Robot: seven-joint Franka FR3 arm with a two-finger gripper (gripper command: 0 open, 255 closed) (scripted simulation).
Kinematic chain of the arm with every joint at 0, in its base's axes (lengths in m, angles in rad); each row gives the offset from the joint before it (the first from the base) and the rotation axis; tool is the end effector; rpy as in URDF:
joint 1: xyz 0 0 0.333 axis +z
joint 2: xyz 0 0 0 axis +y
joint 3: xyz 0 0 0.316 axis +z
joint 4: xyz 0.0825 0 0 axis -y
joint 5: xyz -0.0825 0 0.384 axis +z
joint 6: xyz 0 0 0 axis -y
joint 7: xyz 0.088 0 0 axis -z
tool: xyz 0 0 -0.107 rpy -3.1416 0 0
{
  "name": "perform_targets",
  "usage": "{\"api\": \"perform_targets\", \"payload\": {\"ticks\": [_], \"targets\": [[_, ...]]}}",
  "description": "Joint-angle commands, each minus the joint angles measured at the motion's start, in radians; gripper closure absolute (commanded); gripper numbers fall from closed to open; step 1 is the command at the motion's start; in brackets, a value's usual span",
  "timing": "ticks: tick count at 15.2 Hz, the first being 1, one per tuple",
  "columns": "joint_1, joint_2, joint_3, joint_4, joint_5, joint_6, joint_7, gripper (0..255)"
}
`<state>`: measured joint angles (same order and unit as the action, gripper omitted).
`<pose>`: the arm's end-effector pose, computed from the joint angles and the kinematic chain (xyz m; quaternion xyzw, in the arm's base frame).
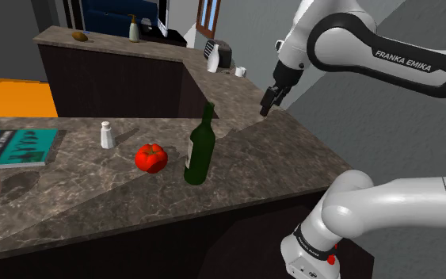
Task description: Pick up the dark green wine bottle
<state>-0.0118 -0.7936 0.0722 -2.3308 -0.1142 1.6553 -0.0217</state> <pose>0.3136 0.0153 0.6133 0.9943 0.0331 0.0589 0.0822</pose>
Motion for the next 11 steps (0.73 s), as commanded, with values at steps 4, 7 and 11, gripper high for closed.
{"api": "perform_targets", "payload": {"ticks": [4,7,11], "targets": [[0.007,0.092,0.048,0.066,0.045,0.003,0.073,0],[0.012,0.189,0.094,0.143,0.082,0.004,0.144,0],[0.015,0.325,0.15,0.261,0.118,0.0,0.237,0]]}}
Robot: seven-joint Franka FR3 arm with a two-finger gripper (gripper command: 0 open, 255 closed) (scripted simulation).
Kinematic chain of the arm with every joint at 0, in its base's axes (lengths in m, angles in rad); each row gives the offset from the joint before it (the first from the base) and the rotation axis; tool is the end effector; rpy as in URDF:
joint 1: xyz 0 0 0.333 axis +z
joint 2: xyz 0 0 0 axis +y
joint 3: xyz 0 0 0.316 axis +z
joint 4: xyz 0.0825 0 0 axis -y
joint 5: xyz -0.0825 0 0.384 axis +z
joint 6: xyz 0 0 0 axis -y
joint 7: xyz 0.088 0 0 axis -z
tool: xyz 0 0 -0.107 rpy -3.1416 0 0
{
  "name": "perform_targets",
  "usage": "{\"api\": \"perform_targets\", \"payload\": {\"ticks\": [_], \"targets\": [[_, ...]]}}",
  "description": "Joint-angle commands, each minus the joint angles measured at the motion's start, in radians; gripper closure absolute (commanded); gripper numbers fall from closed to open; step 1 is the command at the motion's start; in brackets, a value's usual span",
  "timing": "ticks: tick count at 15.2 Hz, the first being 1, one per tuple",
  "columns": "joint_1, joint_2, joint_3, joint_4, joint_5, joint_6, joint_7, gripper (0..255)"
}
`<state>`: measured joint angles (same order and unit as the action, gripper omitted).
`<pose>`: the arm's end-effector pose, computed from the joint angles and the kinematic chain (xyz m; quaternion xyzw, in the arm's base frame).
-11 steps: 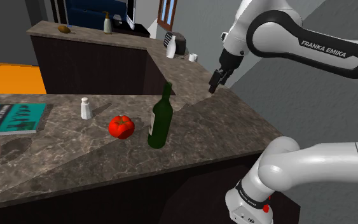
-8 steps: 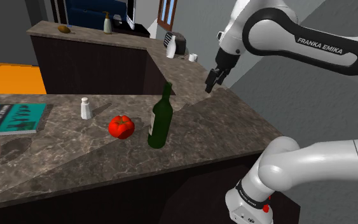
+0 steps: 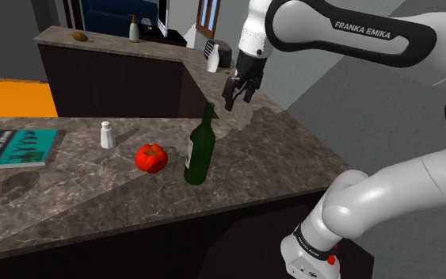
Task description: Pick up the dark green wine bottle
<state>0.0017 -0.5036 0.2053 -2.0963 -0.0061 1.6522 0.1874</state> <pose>0.3906 0.0999 0.6172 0.9983 -0.0012 0.0344 0.0468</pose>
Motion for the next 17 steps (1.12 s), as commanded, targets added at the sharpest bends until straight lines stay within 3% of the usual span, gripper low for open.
{"api": "perform_targets", "payload": {"ticks": [1,6,15,16,17], "targets": [[0.003,0.071,0.03,0.06,0.017,0.0,0.052,0],[0.007,0.222,0.082,0.208,0.034,-0.015,0.148,0],[0.01,0.207,0.084,0.092,0.038,0.087,0.149,0],[0.01,0.209,0.084,0.093,0.038,0.088,0.149,255],[0.01,0.208,0.084,0.092,0.038,0.088,0.149,255]]}}
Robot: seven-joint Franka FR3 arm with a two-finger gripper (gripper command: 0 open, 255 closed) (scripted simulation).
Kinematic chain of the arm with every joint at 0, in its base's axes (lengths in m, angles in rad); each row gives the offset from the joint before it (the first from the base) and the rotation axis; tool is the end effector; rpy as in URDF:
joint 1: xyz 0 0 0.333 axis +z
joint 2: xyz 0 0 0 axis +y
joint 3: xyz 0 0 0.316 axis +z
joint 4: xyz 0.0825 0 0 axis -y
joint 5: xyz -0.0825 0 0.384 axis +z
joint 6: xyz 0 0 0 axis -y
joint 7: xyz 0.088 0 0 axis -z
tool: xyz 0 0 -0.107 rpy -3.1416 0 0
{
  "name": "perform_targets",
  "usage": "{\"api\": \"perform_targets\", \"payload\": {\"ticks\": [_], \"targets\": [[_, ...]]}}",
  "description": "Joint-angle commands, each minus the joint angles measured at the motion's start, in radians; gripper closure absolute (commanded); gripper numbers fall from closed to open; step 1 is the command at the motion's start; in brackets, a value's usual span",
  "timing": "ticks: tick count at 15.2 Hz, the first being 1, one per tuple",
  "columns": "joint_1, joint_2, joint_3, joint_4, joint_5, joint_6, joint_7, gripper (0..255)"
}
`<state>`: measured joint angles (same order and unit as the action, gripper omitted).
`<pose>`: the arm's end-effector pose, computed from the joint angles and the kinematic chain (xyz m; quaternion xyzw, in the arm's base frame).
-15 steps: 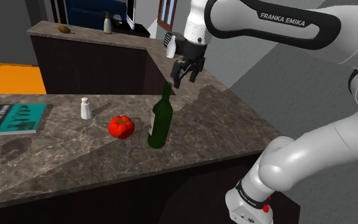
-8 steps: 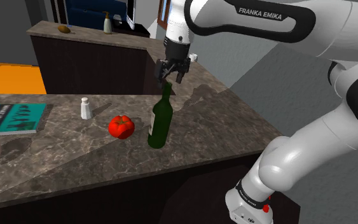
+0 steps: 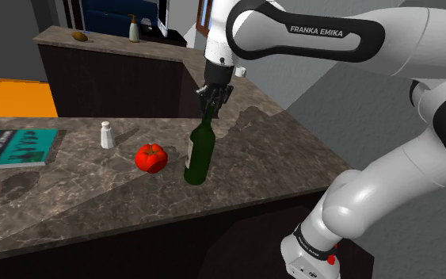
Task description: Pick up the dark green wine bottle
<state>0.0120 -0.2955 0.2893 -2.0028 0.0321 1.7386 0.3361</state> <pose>0.4464 0.1573 0.5781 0.9993 -0.0254 0.0174 0.0214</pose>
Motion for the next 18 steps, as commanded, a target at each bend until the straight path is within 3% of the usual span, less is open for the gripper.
{"api": "perform_targets", "payload": {"ticks": [1,8,18], "targets": [[0.0,0.0,0.0,-0.001,0.0,0.001,0.0,255],[0.0,-0.001,0.0,-0.002,0.0,0.0,0.0,255],[-0.004,0.021,-0.002,0.154,-0.007,-0.135,0.0,255]]}}
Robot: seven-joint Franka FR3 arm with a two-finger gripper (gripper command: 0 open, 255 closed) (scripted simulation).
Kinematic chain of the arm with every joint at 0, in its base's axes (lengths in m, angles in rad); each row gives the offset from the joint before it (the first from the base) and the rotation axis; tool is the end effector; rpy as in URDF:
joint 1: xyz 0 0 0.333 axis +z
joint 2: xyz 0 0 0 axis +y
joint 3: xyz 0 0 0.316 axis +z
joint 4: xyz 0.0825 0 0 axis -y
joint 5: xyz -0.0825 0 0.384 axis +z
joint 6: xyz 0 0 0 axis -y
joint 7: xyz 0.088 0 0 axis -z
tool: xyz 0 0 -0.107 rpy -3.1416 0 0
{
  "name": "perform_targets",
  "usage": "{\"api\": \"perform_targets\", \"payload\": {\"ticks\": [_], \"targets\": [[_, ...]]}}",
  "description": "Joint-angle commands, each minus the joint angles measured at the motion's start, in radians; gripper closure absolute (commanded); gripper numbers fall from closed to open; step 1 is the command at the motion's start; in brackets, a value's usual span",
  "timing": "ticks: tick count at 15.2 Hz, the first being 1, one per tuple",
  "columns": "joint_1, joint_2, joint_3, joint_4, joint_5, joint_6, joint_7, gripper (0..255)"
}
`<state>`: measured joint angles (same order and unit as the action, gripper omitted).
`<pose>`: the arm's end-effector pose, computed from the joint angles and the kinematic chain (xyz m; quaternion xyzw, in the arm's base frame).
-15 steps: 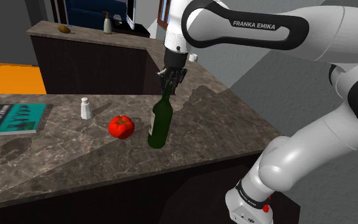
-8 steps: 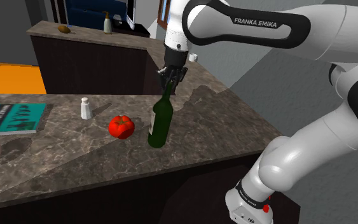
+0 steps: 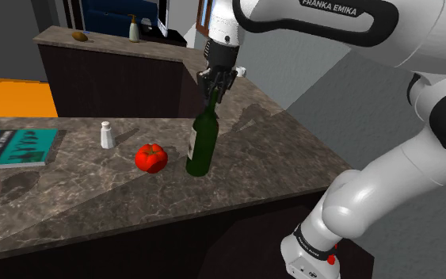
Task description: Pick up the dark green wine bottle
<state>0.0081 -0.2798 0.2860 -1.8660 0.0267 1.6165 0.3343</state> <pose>0.4457 0.1565 0.6256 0.9993 -0.0255 0.0171 0.0215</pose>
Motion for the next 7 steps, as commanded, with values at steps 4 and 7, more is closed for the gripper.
{"api": "perform_targets", "payload": {"ticks": [4,7], "targets": [[-0.002,0.02,0.002,0.087,-0.005,-0.067,0.003,255],[-0.002,0.026,0.002,0.108,-0.007,-0.083,0.003,255]]}}
